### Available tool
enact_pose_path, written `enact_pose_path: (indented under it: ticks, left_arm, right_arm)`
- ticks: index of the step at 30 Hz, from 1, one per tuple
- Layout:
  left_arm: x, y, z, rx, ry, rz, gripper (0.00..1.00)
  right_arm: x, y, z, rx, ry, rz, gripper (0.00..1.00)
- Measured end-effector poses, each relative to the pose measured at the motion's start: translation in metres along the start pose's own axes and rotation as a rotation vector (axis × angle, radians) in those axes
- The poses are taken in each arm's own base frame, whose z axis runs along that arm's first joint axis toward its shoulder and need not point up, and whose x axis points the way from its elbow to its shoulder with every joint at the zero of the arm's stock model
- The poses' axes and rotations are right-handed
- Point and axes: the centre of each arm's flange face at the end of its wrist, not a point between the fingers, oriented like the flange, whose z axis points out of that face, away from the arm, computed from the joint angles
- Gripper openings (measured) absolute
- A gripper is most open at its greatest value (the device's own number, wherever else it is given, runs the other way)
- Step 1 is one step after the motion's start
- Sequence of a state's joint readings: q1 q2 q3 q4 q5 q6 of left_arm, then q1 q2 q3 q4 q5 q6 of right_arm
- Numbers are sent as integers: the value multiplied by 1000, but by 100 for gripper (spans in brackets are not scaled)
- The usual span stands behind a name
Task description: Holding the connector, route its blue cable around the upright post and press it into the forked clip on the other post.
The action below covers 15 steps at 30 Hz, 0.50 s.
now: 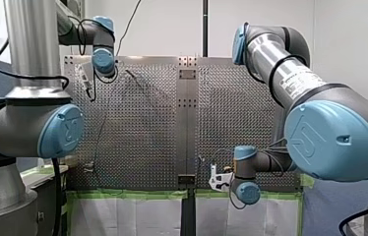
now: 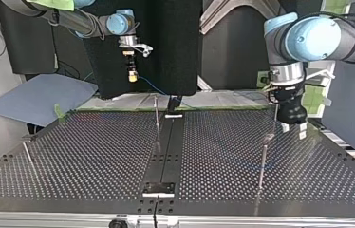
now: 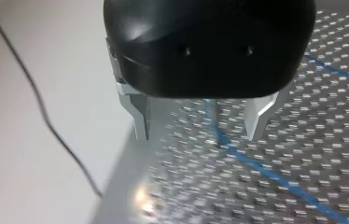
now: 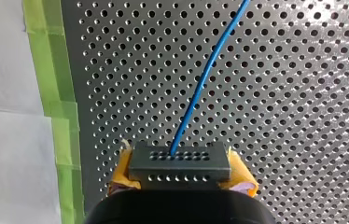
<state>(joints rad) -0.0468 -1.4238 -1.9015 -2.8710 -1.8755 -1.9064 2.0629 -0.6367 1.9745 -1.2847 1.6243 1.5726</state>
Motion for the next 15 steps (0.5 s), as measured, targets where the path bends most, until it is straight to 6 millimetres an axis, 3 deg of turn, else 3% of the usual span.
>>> enact_pose_path:
  ticks: [11,15]
  left_arm:
    - [-82,-27,-21,65,-85,74,100]
    - [-99,-41,-27,116,-84,109,100]
  right_arm:
    - [0,3,1,1,-1,14,0]
    - [0,3,2,2,0,14,0]
